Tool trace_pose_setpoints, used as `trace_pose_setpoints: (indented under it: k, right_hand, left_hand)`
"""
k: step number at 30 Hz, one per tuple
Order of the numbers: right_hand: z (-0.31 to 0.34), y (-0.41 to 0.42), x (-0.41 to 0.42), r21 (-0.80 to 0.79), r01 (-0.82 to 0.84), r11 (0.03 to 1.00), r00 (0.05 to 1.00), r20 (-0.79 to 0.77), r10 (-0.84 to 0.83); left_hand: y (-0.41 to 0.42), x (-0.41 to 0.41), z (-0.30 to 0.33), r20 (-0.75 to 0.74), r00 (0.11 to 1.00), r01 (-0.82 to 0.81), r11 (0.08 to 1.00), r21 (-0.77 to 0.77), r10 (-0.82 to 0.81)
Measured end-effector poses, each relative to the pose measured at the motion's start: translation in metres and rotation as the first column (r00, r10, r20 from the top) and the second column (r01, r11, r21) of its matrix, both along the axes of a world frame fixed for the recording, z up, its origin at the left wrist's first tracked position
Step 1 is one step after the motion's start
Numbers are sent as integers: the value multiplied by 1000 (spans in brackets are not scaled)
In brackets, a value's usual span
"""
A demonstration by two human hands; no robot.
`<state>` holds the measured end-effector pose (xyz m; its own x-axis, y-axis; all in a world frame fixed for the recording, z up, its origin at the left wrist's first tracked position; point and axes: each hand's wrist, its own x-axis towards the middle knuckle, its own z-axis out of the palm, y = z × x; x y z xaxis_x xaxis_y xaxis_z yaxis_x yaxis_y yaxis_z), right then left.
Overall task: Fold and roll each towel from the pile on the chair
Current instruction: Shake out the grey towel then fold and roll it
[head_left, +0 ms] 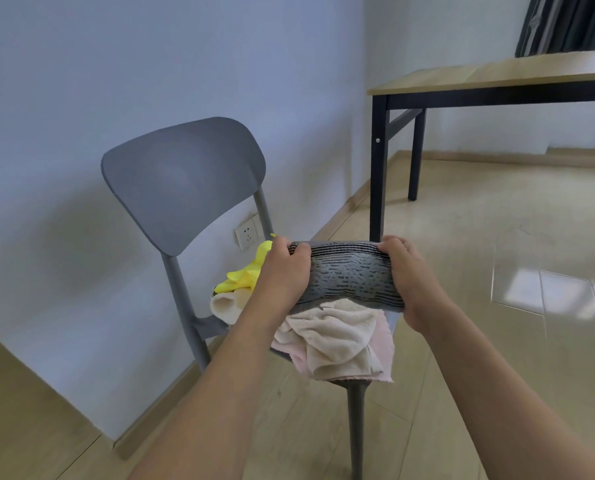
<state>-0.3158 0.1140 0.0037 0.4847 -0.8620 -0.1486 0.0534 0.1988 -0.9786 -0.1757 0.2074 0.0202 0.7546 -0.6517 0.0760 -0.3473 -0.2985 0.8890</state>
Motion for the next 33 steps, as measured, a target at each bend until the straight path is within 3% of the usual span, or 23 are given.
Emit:
trace_pose_setpoints:
  k: [5,11,17,23,26,33]
  right_hand:
    - [4,7,-10,-11,-21,1000,999,-40,20]
    - [-16,9,-13,54,17,998,997,-76,-13]
    - [-22,-10,-14,7,20,1000,982,-187,-18]
    - [-11,-100,13,-40,48,998,962,-267,-57]
    - [-9,-159,38,-83,62,995,952,-296,-84]
    - [38,-232,50,80,88,993,926,-374,-52]
  left_hand:
    - [9,-16,-17,-4,1000,-14,984,-175,14]
    - [9,-16,-28,160,987,13,983,-181,16]
    - [-8,-9,-34,144,988,66,996,-60,-57]
    - [-98,18,-11,398,913,47,993,104,-85]
    - [-160,44,-10,434,895,33,988,154,-98]
    - [-238,56,44,371,906,99,953,287,-206]
